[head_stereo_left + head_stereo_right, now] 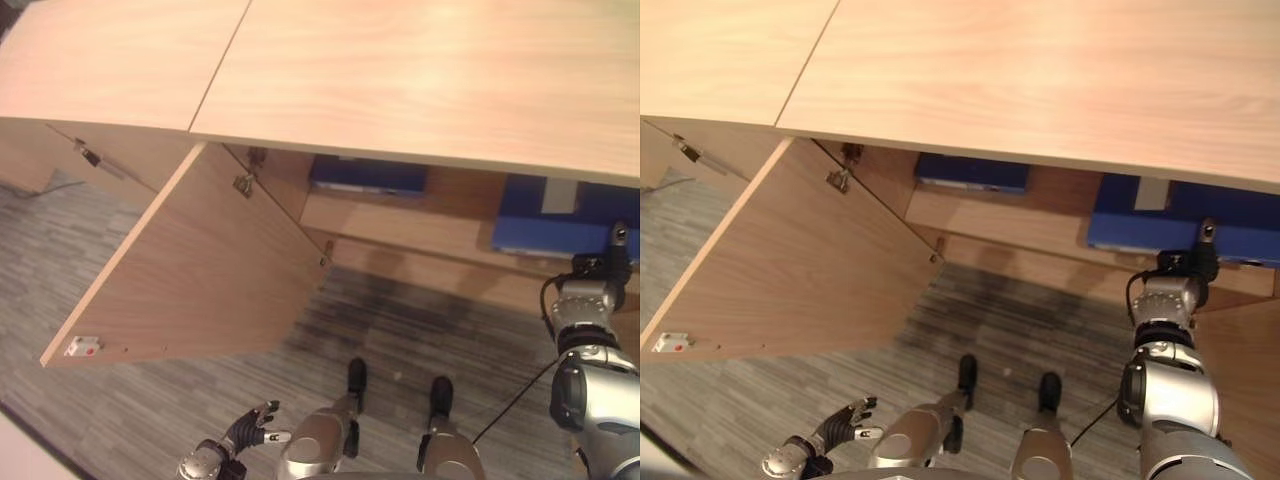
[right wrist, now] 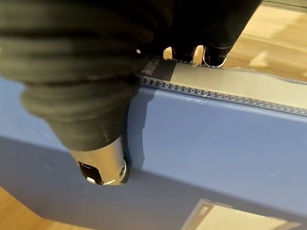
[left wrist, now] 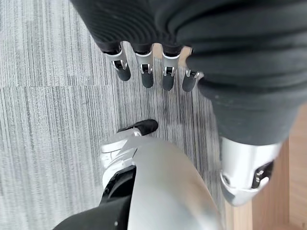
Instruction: Put the empty folder in the office cabinet
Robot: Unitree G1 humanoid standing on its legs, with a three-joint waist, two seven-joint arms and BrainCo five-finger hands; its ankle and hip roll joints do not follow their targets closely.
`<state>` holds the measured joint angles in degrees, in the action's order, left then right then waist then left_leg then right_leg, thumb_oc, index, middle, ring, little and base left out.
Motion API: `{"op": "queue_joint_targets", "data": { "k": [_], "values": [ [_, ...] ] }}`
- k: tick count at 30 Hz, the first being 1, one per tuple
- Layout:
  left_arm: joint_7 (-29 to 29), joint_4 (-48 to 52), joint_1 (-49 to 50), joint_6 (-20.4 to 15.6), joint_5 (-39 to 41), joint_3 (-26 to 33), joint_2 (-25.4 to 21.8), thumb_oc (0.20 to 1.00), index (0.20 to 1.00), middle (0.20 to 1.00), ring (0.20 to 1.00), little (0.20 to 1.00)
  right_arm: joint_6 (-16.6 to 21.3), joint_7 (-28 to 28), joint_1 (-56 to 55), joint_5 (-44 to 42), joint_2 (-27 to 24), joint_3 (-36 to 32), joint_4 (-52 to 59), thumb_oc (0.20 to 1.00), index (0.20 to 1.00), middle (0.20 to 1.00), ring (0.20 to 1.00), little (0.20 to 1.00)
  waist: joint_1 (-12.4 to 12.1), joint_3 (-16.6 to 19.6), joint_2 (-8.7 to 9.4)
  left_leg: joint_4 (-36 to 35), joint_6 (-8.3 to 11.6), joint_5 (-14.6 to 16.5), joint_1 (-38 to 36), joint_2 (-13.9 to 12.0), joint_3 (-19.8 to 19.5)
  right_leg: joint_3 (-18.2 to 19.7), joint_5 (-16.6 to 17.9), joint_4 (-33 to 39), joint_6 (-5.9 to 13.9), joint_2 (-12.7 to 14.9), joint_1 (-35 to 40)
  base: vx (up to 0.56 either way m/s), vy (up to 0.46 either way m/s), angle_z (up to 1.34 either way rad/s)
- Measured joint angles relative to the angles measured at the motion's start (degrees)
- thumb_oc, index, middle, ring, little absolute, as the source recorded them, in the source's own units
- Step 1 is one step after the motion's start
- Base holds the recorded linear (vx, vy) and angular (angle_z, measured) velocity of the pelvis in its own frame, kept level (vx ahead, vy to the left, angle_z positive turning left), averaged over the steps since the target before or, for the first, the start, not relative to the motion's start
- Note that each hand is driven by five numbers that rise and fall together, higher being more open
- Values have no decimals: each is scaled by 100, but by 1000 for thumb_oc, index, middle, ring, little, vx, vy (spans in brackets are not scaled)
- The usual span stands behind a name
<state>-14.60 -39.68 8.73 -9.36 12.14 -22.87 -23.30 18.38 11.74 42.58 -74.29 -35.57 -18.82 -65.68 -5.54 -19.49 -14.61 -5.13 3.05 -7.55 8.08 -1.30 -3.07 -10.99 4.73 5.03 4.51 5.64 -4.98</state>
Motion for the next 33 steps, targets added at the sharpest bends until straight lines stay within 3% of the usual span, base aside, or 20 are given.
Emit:
{"op": "queue_joint_targets", "data": {
  "k": [6, 9, 13, 16, 18, 22, 26, 29, 33],
  "values": [
    [-42, 557, -25, -53, 256, -77, -385, 1000, 1000, 1000, 1000, 1000, 71, 219, 838, -329, -747, 12, -538, 200, 200, 200, 200, 200, -139, -480, -209, 70, -23, -62, 395, 34, 138, 113, 84, -164, 5, 55, -497, -50, 9, -9],
    [-47, 615, -57, -58, 340, -90, -548, 1000, 1000, 1000, 1000, 1000, 72, 260, 1121, -330, -783, 126, -644, 200, 200, 200, 200, 200, -151, -506, -213, 100, -23, -62, 516, 51, 236, 219, 24, -348, 33, 90, -729, -58, 13, -15],
    [-2, 842, -174, -154, 557, -168, -783, 1000, 1000, 1000, 1000, 1000, 121, 415, 2095, -334, -900, 407, -623, 200, 200, 200, 200, 200, -172, -530, -180, 330, -24, -62, 1065, 117, 419, 422, -214, -1087, 78, 198, -1598, -58, 0, -16],
    [43, 1030, -367, -206, 734, -203, -944, 1000, 1000, 1000, 1000, 1000, 280, 527, 2734, -333, -948, 833, -592, 200, 200, 200, 200, 200, -140, -609, -73, 651, -60, -31, 1401, 198, 440, 528, -525, -1864, 66, 319, -2167, -15, 1, 0],
    [28, 1182, -547, -207, 768, -315, -1201, 1000, 1000, 1000, 1000, 1000, 388, 636, 3410, -325, -981, 1163, -577, 200, 200, 200, 200, 200, -132, -698, 51, 1184, -176, 236, 1907, 237, 495, 614, -827, -2664, 15, 398, -2823, -30, -11, 2],
    [32, 1347, -798, -202, 764, -542, -1324, 1000, 1000, 1000, 1000, 1000, 379, 738, 4139, -313, -1365, 1662, -655, 200, 200, 200, 200, 200, -246, -767, 149, 2077, -161, 519, 2688, 247, 514, 700, -1064, -3473, -97, 472, -3568, 10, -32, 7],
    [8, 1627, -711, -204, 769, -628, -1454, 1000, 1000, 1000, 1000, 1000, 303, 795, 4673, -143, -1806, 2353, -864, 200, 200, 200, 200, 200, -273, -769, 151, 2835, -156, 749, 3362, 207, 549, 777, -1202, -4029, -181, 479, -4177, 25, -26, 0],
    [13, 1619, -635, -188, 855, -615, -1573, 1000, 1000, 1000, 1000, 1000, 122, 813, 5426, -16, -2065, 3410, -1118, 200, 200, 200, 200, 200, -259, -758, 136, 2965, -127, 788, 3763, 204, 597, 849, -1226, -4187, -193, 480, -4629, 22, -30, -6],
    [2, 1634, -603, -165, 897, -652, -1598, 1000, 1000, 1000, 1000, 1000, 0, 754, 5789, 116, -2202, 3871, -1135, 200, 200, 200, 200, 200, -285, -756, 133, 2993, -128, 704, 3969, 189, 606, 857, -1155, -4302, -226, 480, -4883, 7, -60, 0]
  ]
}}
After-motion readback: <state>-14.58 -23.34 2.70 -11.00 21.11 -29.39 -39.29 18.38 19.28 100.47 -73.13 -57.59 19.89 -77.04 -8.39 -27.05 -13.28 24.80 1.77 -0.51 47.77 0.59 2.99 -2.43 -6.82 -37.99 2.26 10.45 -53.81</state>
